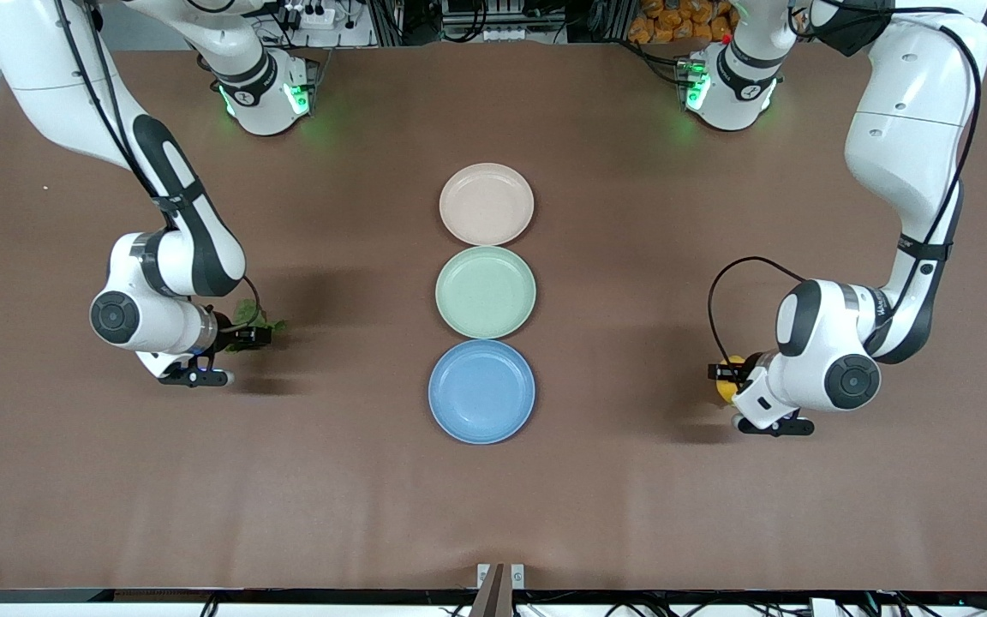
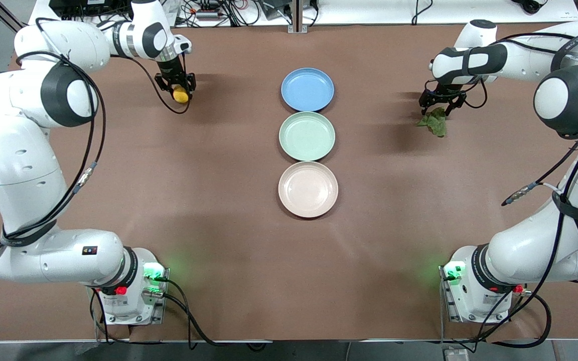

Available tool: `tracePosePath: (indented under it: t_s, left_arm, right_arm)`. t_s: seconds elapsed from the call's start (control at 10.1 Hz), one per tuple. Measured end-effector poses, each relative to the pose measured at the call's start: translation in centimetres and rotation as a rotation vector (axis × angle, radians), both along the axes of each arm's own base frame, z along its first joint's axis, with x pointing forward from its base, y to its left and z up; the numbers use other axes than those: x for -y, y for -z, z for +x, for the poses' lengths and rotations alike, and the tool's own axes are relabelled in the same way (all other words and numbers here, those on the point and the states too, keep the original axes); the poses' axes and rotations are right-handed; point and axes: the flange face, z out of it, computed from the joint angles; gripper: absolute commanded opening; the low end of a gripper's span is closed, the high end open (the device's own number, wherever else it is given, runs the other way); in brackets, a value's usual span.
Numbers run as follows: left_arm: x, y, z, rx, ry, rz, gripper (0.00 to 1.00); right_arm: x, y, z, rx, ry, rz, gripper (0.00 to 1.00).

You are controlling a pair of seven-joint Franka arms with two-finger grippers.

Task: Place lemon and lettuce in plates
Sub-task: 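Carry the lemon with the left gripper over the blue plate, then lower the lemon onto the blue plate while the right gripper carries lettuce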

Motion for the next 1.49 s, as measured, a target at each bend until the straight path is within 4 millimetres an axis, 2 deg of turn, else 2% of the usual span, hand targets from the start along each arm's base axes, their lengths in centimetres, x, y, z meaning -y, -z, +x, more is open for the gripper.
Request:
tracePosePath:
  t_s: [0.1,0.4,0.69,0.79,0.99,1.19,1.39,1.49]
  left_arm:
    - [1.2,-1.5,0.4,0.027,0.014,-0.017,0.0]
    - [8.3,-7.4,0.9,0.137,0.062,-0.108,0.0]
    - [15.2,-10.3,0.6,0.259,-0.024,-0.238,0.0]
    - [18.3,-10.9,-0.1,0.283,-0.069,-0.265,0.0]
    - [24.8,-11.2,-2.4,0.319,-0.134,-0.312,0.0]
    - [30.8,-10.0,-4.8,0.364,-0.22,-0.366,0.0]
    - [34.7,-7.5,-6.9,0.41,-0.257,-0.37,0.0]
    - [36.2,-6.6,-7.9,0.419,-0.262,-0.363,0.0]
  right_arm:
    - [0.2,0.2,-0.2,-0.006,0.003,0.0,0.3]
    - [0.7,0.1,-0.3,-0.017,0.011,-0.001,0.0]
    - [0.5,-3.0,-0.2,-0.049,0.004,0.002,0.0]
    - [0.0,-4.4,-0.3,-0.058,0.006,0.015,0.0]
    - [-2.5,-7.3,-0.6,-0.102,0.04,0.104,0.0]
    - [-5.7,-11.1,-0.9,-0.166,0.012,0.152,0.0]
    - [-9.7,-14.2,-2.1,-0.201,0.01,0.143,0.0]
    - [-12.2,-15.0,-2.8,-0.206,0.018,0.131,0.0]
